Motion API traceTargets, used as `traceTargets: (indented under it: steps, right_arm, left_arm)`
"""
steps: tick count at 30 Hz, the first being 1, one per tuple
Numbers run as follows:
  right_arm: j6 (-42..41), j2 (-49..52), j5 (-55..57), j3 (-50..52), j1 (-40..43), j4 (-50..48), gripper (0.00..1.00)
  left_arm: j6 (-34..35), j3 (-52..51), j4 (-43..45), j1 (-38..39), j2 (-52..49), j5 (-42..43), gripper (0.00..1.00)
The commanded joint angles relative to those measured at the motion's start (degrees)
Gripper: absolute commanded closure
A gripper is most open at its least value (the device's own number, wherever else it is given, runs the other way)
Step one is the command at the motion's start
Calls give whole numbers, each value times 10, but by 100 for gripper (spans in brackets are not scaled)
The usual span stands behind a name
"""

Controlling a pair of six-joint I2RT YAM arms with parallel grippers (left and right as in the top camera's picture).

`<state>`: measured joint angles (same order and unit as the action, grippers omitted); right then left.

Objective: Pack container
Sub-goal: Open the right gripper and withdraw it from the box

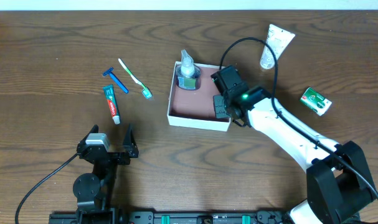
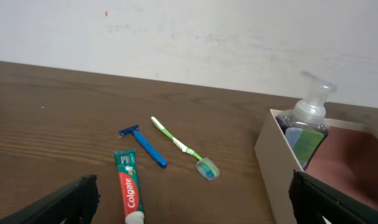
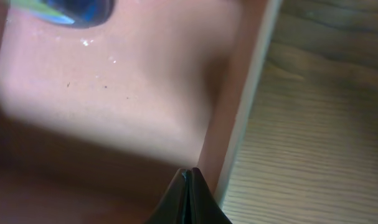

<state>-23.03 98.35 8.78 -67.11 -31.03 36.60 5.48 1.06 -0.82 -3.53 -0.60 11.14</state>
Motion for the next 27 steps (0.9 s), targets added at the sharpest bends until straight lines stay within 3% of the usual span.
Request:
traceTargets:
  steps: [1, 27]
  right_arm:
    - [0, -5, 14, -7, 18, 0, 99]
    - [85, -11, -22, -25, 26, -71, 96]
  left_arm:
    - [-9, -8, -22, 0, 3, 2, 2]
    - [-9, -8, -22, 0, 3, 2, 2]
